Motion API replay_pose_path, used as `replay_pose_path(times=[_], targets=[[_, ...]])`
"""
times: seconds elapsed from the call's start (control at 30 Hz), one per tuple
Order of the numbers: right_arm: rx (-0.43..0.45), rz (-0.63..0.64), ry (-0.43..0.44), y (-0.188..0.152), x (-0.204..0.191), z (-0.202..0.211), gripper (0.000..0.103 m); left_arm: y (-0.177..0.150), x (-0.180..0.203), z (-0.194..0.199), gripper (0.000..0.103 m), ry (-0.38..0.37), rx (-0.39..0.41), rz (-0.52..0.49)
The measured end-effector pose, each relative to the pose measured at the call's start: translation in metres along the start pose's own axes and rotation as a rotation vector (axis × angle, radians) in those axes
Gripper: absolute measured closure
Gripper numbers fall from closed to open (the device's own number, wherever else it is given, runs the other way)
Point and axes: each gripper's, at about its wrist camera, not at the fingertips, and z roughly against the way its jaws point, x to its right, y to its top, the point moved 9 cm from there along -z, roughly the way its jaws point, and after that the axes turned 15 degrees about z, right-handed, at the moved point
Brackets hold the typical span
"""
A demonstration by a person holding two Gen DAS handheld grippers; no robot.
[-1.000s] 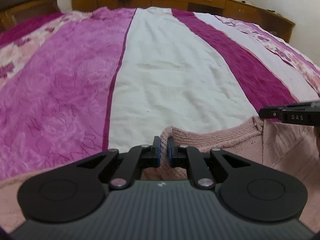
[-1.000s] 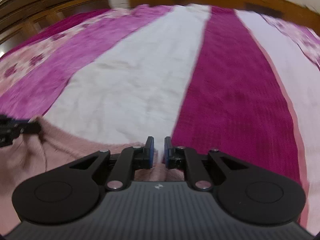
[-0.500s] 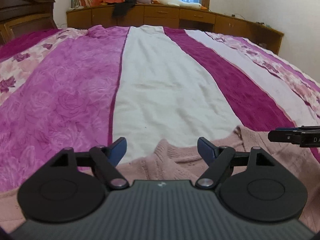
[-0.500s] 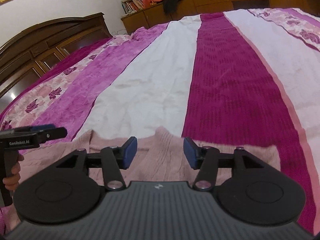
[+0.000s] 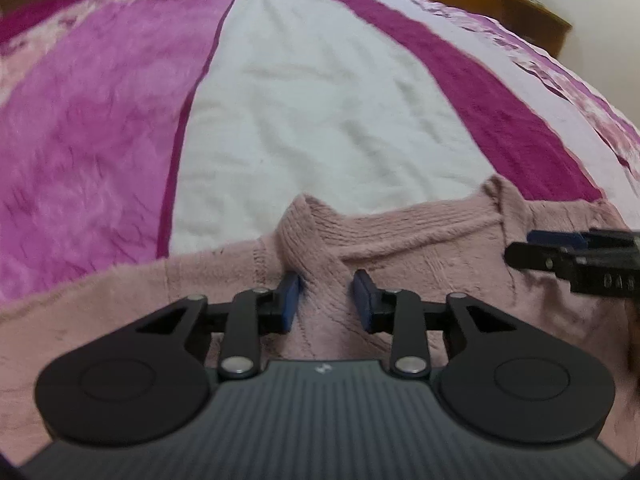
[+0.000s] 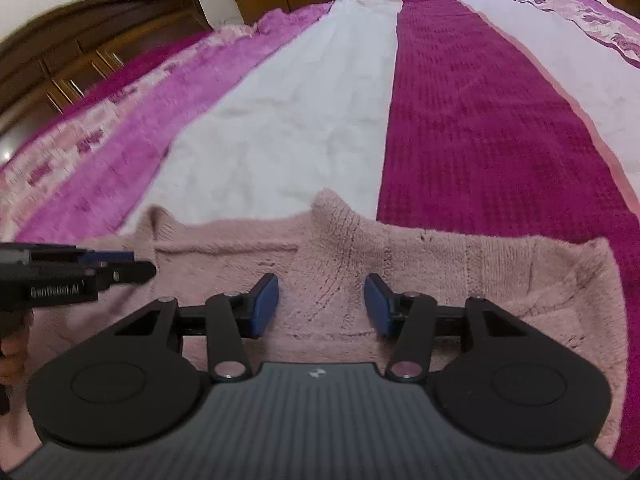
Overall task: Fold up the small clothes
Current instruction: 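Open both grippers and move them toward the other outstretched sleeve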
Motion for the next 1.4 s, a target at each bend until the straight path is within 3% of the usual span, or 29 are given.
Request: replay_pose_path(times=[0.23, 0.57, 0.73, 1.0, 1.07, 1.1, 1.13, 1.27, 1.4], targets=[[0.006, 0.038, -0.055, 0.003, -0.007, 0.003, 0.044, 0.006, -0.003, 0.017, 0.067, -0.018, 0.001, 0.079], [0.137, 0.006, -0.06, 0.009, -0.026, 0.092, 0.042, 0.002, -0.025, 0.105, 0.066, 0.08, 0.075, 0.041], [0.18, 0.012, -0.072, 0.006, -0.044, 0.139, 0.034, -0.01, -0.048, 0.152, 0.066, 0.125, 0.1, 0.078], [0.157, 0.014, -0.067, -0.025, -0.089, 0.197, 0.028, -0.032, -0.092, 0.216, 0.066, 0.216, 0.144, 0.15], [0.154, 0.006, -0.069, -0.036, -0.096, 0.206, 0.027, -0.039, -0.107, 0.226, 0.058, 0.235, 0.153, 0.2], [0.155, 0.0, -0.078, -0.043, -0.1, 0.21, 0.027, -0.043, -0.114, 0.229, 0.047, 0.247, 0.155, 0.226], [0.154, -0.007, -0.083, -0.048, -0.102, 0.211, 0.026, -0.048, -0.123, 0.232, 0.043, 0.264, 0.161, 0.252], [0.13, -0.063, -0.081, -0.073, -0.11, 0.212, 0.026, -0.069, -0.152, 0.234, 0.043, 0.348, 0.144, 0.309], [0.093, -0.101, -0.065, -0.098, -0.119, 0.21, 0.026, -0.084, -0.172, 0.231, 0.043, 0.363, 0.126, 0.368]])
